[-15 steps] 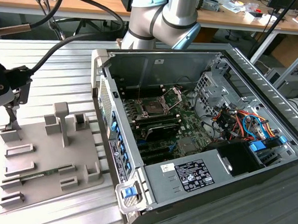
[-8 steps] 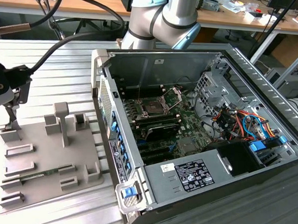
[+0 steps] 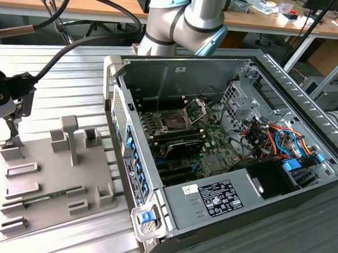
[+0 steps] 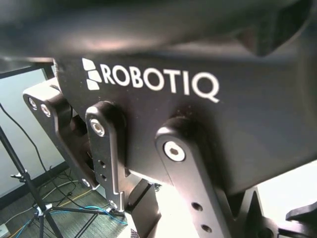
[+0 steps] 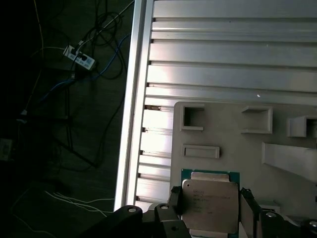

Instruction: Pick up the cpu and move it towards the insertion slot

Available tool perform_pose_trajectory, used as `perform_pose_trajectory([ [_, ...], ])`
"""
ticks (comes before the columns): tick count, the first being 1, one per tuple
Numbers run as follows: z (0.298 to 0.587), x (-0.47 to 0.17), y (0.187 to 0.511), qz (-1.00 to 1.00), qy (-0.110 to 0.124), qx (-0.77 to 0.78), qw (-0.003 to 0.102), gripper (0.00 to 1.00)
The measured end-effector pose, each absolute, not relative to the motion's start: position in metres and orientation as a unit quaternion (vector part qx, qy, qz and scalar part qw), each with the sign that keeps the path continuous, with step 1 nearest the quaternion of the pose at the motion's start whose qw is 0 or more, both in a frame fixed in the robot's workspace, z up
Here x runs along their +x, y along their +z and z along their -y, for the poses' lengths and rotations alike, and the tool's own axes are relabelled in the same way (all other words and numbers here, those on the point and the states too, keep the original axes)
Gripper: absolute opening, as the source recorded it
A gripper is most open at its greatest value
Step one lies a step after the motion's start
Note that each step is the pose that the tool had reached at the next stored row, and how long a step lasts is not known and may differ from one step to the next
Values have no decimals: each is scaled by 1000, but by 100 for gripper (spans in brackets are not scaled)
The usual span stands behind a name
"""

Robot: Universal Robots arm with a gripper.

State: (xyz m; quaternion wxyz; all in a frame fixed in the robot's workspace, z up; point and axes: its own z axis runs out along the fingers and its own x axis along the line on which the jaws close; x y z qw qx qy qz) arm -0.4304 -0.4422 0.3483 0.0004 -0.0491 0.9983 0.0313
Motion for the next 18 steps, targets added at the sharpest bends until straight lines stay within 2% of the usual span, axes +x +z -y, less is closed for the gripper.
perform_pose_trajectory([
  [18, 442, -430, 354, -998, 31, -49, 0, 55],
])
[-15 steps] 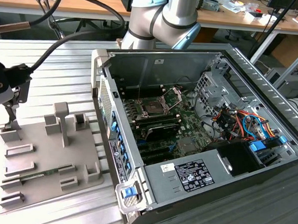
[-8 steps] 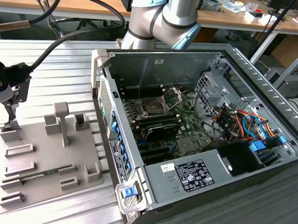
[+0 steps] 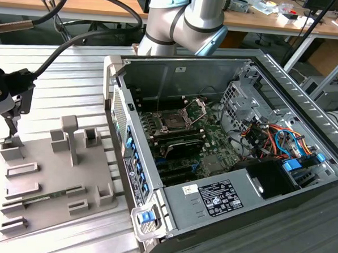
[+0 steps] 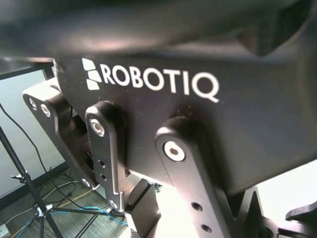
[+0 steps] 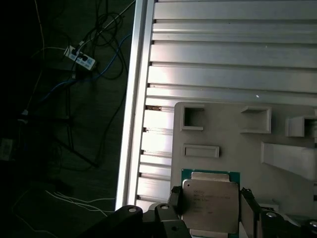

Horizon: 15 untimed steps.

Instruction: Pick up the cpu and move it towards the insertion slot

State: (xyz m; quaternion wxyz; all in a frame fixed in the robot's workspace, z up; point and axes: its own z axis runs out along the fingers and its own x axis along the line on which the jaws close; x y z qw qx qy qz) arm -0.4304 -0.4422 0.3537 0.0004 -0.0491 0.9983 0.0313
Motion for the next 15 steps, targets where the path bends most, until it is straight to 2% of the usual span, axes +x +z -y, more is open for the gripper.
perform_pose_trajectory([
  [15, 442, -430, 358, -998, 31, -49, 0, 55],
])
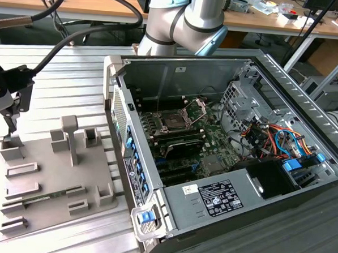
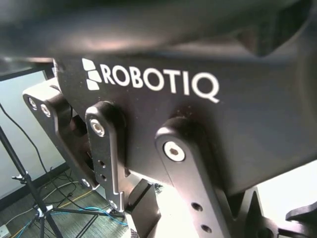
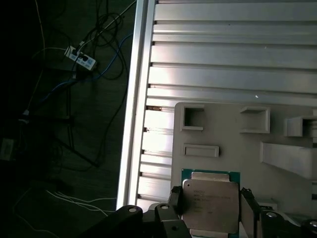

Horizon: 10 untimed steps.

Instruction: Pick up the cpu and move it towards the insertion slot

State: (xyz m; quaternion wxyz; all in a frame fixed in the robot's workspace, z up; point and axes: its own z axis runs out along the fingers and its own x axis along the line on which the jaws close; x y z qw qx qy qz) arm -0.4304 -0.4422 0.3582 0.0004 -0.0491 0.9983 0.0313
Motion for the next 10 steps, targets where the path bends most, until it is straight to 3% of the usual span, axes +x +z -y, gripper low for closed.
perform_pose_trajectory([
  [10, 442, -430, 360, -998, 31, -49, 0, 55],
])
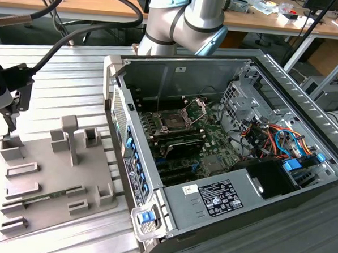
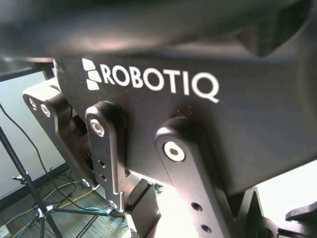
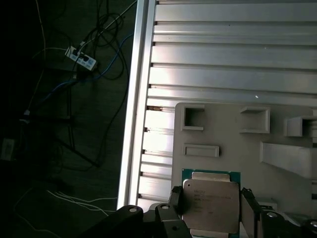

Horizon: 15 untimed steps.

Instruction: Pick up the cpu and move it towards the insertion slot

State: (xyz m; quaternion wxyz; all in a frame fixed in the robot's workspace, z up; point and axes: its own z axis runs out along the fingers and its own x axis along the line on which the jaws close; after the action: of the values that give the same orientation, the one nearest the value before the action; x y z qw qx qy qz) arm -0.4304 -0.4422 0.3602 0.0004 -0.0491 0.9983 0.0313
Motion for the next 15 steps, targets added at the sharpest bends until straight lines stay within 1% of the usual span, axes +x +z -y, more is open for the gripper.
perform_pose_trajectory([
  [15, 442, -430, 365, -998, 31, -49, 0, 55],
])
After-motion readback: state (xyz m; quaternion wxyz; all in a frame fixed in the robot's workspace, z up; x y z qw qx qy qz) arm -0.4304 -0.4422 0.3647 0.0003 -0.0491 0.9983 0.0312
